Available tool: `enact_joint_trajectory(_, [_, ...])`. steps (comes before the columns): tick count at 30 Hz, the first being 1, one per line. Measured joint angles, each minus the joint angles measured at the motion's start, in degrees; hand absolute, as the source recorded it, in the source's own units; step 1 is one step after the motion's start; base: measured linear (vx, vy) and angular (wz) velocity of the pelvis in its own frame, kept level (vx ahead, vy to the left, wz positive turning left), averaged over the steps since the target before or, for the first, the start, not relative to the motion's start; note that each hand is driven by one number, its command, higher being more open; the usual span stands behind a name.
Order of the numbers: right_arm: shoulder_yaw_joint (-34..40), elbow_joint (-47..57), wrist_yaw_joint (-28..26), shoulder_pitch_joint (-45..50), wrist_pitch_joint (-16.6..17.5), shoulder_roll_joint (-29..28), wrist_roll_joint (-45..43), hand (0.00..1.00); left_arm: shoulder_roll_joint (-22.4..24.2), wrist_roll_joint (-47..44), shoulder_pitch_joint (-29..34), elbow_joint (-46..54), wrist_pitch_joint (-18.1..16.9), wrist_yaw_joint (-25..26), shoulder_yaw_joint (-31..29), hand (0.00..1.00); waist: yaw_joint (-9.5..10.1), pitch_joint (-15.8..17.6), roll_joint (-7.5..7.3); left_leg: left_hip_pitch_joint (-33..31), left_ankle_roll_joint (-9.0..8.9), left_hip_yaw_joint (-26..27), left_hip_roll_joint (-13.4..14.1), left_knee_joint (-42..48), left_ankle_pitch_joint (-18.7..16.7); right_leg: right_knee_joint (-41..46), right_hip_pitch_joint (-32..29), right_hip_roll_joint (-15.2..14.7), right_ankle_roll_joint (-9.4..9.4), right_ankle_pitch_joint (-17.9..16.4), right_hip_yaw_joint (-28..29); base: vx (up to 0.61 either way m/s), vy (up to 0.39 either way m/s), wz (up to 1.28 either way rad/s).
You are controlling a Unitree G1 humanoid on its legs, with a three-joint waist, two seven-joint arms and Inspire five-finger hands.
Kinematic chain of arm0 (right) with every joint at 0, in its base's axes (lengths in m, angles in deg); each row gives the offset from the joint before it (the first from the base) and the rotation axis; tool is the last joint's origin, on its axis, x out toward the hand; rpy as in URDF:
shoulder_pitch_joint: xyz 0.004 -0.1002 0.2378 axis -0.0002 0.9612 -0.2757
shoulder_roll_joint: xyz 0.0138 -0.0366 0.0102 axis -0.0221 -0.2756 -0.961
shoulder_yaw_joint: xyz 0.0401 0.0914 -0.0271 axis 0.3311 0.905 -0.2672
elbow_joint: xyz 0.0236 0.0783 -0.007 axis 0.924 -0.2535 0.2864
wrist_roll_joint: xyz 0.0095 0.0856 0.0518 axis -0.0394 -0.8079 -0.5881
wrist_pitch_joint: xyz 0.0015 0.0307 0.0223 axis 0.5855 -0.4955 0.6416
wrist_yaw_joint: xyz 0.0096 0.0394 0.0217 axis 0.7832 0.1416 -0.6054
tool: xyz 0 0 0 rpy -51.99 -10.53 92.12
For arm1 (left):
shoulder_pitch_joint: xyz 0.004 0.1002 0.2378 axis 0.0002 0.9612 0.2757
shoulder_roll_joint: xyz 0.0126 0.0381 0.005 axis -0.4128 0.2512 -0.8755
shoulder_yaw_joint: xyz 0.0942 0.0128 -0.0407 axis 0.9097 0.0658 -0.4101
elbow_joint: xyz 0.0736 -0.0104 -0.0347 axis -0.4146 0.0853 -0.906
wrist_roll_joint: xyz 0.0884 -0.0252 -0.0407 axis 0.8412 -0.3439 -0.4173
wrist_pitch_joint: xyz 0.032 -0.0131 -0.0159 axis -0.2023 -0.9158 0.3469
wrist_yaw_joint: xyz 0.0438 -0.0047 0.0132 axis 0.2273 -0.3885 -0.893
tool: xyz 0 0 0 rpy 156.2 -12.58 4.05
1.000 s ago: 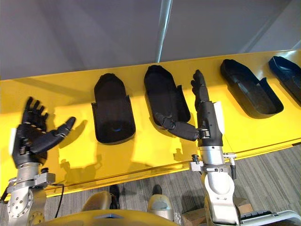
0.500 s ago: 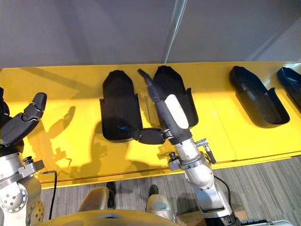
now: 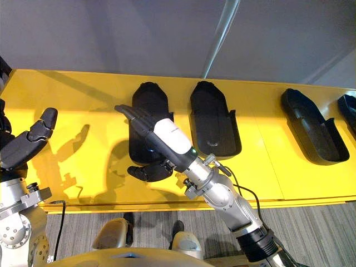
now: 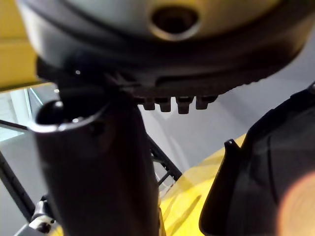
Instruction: Walk over and take three plastic housings, then place them on the shelf
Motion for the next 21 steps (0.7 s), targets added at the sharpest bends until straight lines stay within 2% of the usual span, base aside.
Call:
enact_joint_trajectory(5, [-3.4, -3.0, 0.0, -3.1, -1.3, 1.5, 5.0, 1.00, -0.6, -0.1, -1.6, -2.4, 0.2, -0.3, 0.1, 1.00, 0.78, 0.3, -0.48, 0.0, -0.14, -0.4, -0.1, -1.1, 0.9, -0.1, -0.2, 0.1, -0.16, 0.1, -0.2, -0.03, -0.016, 0.05])
enact_joint_trajectory(10, [-3.9, -7.1, 4.3, -5.3, -4.5, 1.9, 9.7, 1.00, -2.0, -0.3, -1.8, -4.6, 0.2, -0.3, 0.1, 1.00, 1.67, 0.8, -0.79, -0.2, -0.21, -0.4, -0.1, -1.4, 1.3, -0.1, -0.5, 0.1, -0.31, 0.2, -0.2, -0.01, -0.004, 0.00])
enact_joint_trajectory(15, [-4.6, -8.4, 8.8, -8.0, -4.5, 2.1, 12.5, 1.00, -2.0, -0.6, -2.5, -4.7, 0.2, -0.8, 0.2, 1.00, 1.73, 1.4, -0.68, -1.5, -0.20, -0.5, -0.1, -1.3, 1.6, -0.1, -1.7, 0.2, -0.46, 0.4, -0.3, -0.01, -0.001, 0.02])
enact_joint_trajectory(21, [-4.7, -10.3, 13.9, -9.7, -4.8, 2.0, 14.5, 1.00, -1.9, -5.4, -4.2, -6.8, 0.2, -4.2, 1.7, 1.00, 1.75, 2.5, -0.15, -2.1, -0.12, -1.1, -0.1, -0.5, 1.7, -0.1, -1.5, 0.2, -0.57, 0.7, -1.0, -0.02, 0.005, 0.05])
